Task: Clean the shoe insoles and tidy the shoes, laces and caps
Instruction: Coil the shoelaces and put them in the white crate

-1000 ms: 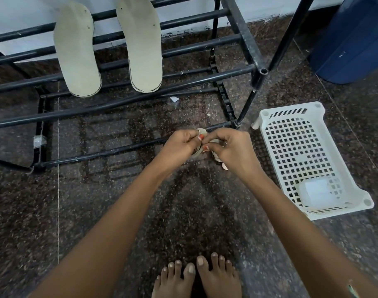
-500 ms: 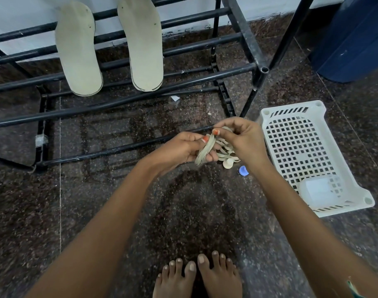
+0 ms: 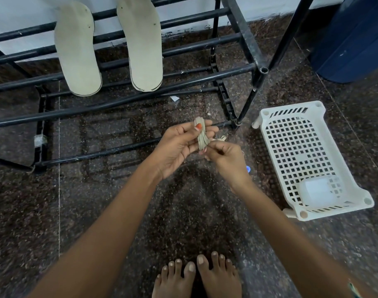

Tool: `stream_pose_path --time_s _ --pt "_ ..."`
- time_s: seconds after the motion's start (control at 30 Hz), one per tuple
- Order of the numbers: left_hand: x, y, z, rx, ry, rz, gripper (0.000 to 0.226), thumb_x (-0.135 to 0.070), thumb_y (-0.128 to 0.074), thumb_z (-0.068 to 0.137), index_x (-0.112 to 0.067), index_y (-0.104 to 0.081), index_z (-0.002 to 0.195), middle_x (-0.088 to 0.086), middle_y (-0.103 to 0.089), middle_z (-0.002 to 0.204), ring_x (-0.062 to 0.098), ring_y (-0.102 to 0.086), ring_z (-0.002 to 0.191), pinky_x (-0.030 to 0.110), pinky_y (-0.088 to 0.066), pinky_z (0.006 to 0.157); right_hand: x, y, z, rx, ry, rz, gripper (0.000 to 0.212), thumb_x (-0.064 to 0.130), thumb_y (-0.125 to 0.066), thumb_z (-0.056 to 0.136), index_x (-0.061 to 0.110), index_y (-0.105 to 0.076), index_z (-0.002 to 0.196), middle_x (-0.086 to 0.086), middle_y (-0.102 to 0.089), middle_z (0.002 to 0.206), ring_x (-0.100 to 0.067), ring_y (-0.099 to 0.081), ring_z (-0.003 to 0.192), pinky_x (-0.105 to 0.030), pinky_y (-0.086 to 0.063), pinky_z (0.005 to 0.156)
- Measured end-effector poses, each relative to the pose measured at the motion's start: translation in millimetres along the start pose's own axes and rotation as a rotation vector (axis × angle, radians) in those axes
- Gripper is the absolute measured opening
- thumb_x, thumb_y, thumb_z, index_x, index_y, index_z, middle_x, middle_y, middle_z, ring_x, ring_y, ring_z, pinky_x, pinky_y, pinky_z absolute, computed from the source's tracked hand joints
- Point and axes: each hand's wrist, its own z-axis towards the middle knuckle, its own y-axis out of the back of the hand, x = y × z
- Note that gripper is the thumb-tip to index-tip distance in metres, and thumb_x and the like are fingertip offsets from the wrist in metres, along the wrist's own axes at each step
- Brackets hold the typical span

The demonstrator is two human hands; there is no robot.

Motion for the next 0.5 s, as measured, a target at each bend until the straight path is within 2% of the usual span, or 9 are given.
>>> stream_pose_path --time_s 0.07,0.1,0.2,0.27,0.37,0.43,0.5 --pt "3.1 1.0 1.7 -0.042 -0.014 -0.021 0.02 -0.002 -0.043 0.095 -0.002 -0.06 0.105 0.004 -0.073 0.092 0.008 -0.069 0.087 0.019 -0.054 0.082 -0.9 -1.2 -0.7 0.046 0.029 -0.151 0.013 0.007 -0.06 0.085 0.009 -0.068 0.075 -0.008 -0.063 0.066 -0.007 -0.049 0.061 -0.021 -0.037 0.06" --pt "4.1 1.3 2.7 -0.061 -0.025 -0.004 0.02 -0.002 -0.043 0.095 -0.002 -0.06 0.106 0.004 -0.073 0.093 0.008 -0.068 0.088 0.018 -0.054 0.082 -2.0 -2.0 -1.2 0.066 0.046 -0.215 0.012 0.009 -0.06 0.085 0.007 -0.069 0.076 -0.007 -0.062 0.066 -0.004 -0.048 0.059 -0.019 -0.036 0.059" --pt "5.1 0.9 5.3 -0.105 -0.053 0.121 0.019 0.0 -0.043 0.095 -0.005 -0.06 0.104 0.004 -0.07 0.094 0.005 -0.068 0.087 0.017 -0.053 0.08 -2.2 -4.0 -3.8 0.081 0.098 -0.361 0.012 0.008 -0.061 0.085 0.004 -0.071 0.09 0.006 -0.06 0.068 0.005 -0.05 0.056 -0.009 -0.037 0.058" --pt "6.4 0.8 6.7 -0.133 -0.057 0.23 0.019 -0.001 -0.044 0.095 -0.006 -0.06 0.104 0.004 -0.069 0.095 0.004 -0.067 0.084 0.017 -0.054 0.081 0.1 -2.6 -5.1 0.062 0.134 -0.404 0.016 0.005 -0.062 0.083 0.005 -0.07 0.097 0.003 -0.065 0.079 0.004 -0.053 0.065 -0.005 -0.039 0.064" --pt "10.1 2.3 7.0 -0.152 -0.03 0.368 0.02 -0.006 -0.047 0.096 -0.001 -0.06 0.11 0.004 -0.069 0.095 0.003 -0.067 0.079 0.019 -0.054 0.081 3.3 1.7 -4.5 0.021 0.221 -0.455 0.016 0.0 -0.065 0.079 0.005 -0.072 0.093 -0.003 -0.069 0.088 -0.007 -0.057 0.076 0.0 -0.036 0.07" --pt "10.7 2.8 5.7 -0.154 -0.009 0.436 0.016 -0.011 -0.051 0.094 -0.004 -0.064 0.1 0.002 -0.071 0.089 0.004 -0.068 0.075 0.021 -0.055 0.077 2.9 3.5 -4.1 0.005 0.287 -0.49 0.015 -0.003 -0.067 0.075 0.004 -0.072 0.087 -0.008 -0.07 0.088 -0.005 -0.056 0.075 0.004 -0.034 0.07" --pt "8.6 2.6 5.1 -0.194 -0.02 0.519 0.013 -0.016 -0.057 0.091 -0.009 -0.064 0.081 -0.003 -0.072 0.073 0.007 -0.067 0.069 0.029 -0.054 0.074 1.7 4.2 -5.4 0.006 0.333 -0.486 0.016 -0.004 -0.069 0.073 0.005 -0.072 0.086 -0.009 -0.07 0.087 -0.002 -0.057 0.074 0.003 -0.035 0.07"
